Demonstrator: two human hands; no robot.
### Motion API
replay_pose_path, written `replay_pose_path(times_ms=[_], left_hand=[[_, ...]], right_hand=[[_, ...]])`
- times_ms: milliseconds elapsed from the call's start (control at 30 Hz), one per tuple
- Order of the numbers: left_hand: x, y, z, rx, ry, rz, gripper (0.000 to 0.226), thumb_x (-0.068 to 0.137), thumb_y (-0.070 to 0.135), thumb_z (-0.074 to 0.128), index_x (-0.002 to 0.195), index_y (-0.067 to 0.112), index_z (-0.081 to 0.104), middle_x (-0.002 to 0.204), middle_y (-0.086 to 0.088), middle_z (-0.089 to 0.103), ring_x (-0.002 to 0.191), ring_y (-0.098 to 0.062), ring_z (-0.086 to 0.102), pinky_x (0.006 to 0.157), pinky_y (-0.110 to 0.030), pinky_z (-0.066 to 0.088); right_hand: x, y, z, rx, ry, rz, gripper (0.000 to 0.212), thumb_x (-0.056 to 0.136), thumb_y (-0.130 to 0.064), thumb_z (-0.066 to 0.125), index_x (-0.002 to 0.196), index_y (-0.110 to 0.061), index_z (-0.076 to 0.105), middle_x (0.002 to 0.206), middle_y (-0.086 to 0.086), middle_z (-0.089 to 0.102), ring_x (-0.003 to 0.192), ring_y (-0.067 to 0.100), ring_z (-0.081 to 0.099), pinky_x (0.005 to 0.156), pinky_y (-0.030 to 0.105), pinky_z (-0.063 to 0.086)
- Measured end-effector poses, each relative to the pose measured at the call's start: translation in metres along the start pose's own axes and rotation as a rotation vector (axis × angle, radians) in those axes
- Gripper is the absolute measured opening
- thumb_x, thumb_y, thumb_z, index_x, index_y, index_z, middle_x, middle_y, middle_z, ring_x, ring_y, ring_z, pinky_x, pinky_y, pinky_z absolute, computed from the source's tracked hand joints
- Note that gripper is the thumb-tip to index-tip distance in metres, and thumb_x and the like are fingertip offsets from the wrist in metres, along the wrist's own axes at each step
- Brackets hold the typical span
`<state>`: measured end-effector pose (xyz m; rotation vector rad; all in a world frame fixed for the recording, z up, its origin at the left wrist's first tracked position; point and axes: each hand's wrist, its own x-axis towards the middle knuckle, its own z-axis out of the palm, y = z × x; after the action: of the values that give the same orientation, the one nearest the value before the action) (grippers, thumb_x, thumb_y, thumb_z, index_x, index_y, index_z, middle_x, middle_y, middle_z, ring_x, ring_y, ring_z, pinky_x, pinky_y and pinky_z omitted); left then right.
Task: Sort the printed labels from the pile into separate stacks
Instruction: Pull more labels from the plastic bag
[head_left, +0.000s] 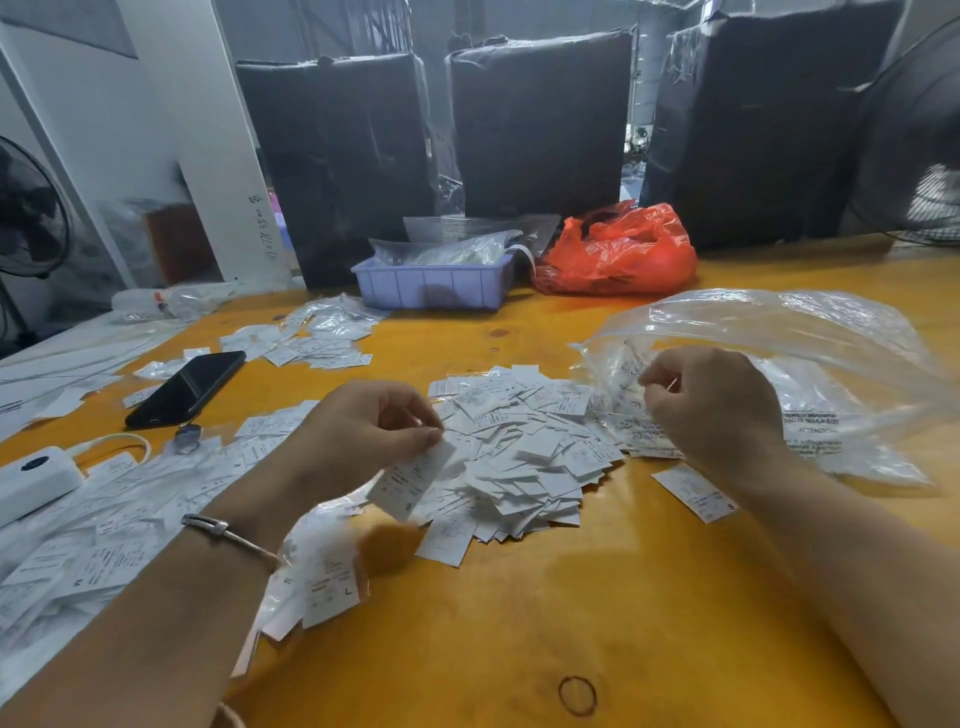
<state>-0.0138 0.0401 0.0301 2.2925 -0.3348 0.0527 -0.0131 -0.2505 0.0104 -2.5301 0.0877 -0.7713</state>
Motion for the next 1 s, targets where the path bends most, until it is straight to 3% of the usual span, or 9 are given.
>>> replay_pose_path(times_ms=[100,200,300,433,633,867,1000], left_hand=[[0.006,-0.014,-0.006,0.192,0.061,-0.097,0.009,0.090,0.020,0.068,0.085,0.027,0.070,0.088,0.010,0.069,0.085,-0.006,0.061,0.066,-0.022,0.048],[0.009,-0.027,-0.013,0.402,0.108,-0.199,0.013,0.091,0.025,0.067,0.082,0.033,0.066,0.088,0.014,0.065,0.083,-0.004,0.057,0.067,-0.026,0.048],[0.010,-0.035,-0.019,0.541,0.129,-0.276,0.013,0.092,0.026,0.066,0.080,0.033,0.066,0.084,0.015,0.063,0.078,-0.004,0.055,0.063,-0.027,0.047],[0.010,-0.039,-0.023,0.632,0.120,-0.312,0.015,0.092,0.022,0.066,0.079,0.030,0.070,0.080,0.013,0.064,0.075,-0.006,0.056,0.058,-0.025,0.045],[0.007,-0.041,-0.025,0.699,0.156,-0.380,0.028,0.090,0.007,0.060,0.078,0.032,0.067,0.094,0.005,0.068,0.088,-0.017,0.062,0.077,-0.034,0.057],[0.007,-0.041,-0.022,0.701,0.251,-0.329,0.018,0.089,0.015,0.063,0.099,0.031,0.067,0.115,0.003,0.064,0.099,-0.019,0.057,0.071,-0.031,0.047],[0.008,-0.031,-0.013,0.557,0.268,-0.193,0.007,0.088,0.031,0.069,0.093,0.033,0.066,0.115,0.006,0.062,0.098,-0.012,0.051,0.072,-0.029,0.040]], right_hand=[[0.006,0.015,0.005,-0.170,-0.055,0.095,0.036,0.082,-0.013,0.060,0.118,-0.019,0.065,0.122,0.007,0.065,0.116,0.029,0.055,0.096,0.041,0.039],[0.011,0.025,0.009,-0.295,-0.159,0.165,0.044,0.085,-0.018,0.059,0.129,-0.020,0.054,0.131,0.005,0.058,0.123,0.029,0.049,0.098,0.042,0.035],[0.014,0.031,0.013,-0.350,-0.235,0.224,0.032,0.088,-0.023,0.055,0.119,-0.018,0.058,0.124,0.005,0.059,0.117,0.028,0.050,0.094,0.040,0.034],[0.017,0.032,0.014,-0.355,-0.174,0.208,0.016,0.090,-0.023,0.057,0.099,-0.020,0.069,0.110,0.002,0.065,0.107,0.027,0.056,0.088,0.037,0.031],[0.018,0.036,0.012,-0.203,-0.072,0.218,0.024,0.084,-0.005,0.056,0.089,-0.021,0.072,0.098,0.001,0.068,0.101,0.026,0.057,0.093,0.037,0.027],[0.017,0.035,0.013,-0.149,0.086,0.172,0.030,0.082,0.002,0.055,0.100,-0.017,0.069,0.092,0.004,0.071,0.098,0.030,0.059,0.090,0.038,0.028],[0.014,0.029,0.011,-0.146,0.221,0.101,0.026,0.088,-0.003,0.055,0.105,-0.014,0.072,0.092,0.012,0.073,0.096,0.035,0.061,0.092,0.039,0.030]])
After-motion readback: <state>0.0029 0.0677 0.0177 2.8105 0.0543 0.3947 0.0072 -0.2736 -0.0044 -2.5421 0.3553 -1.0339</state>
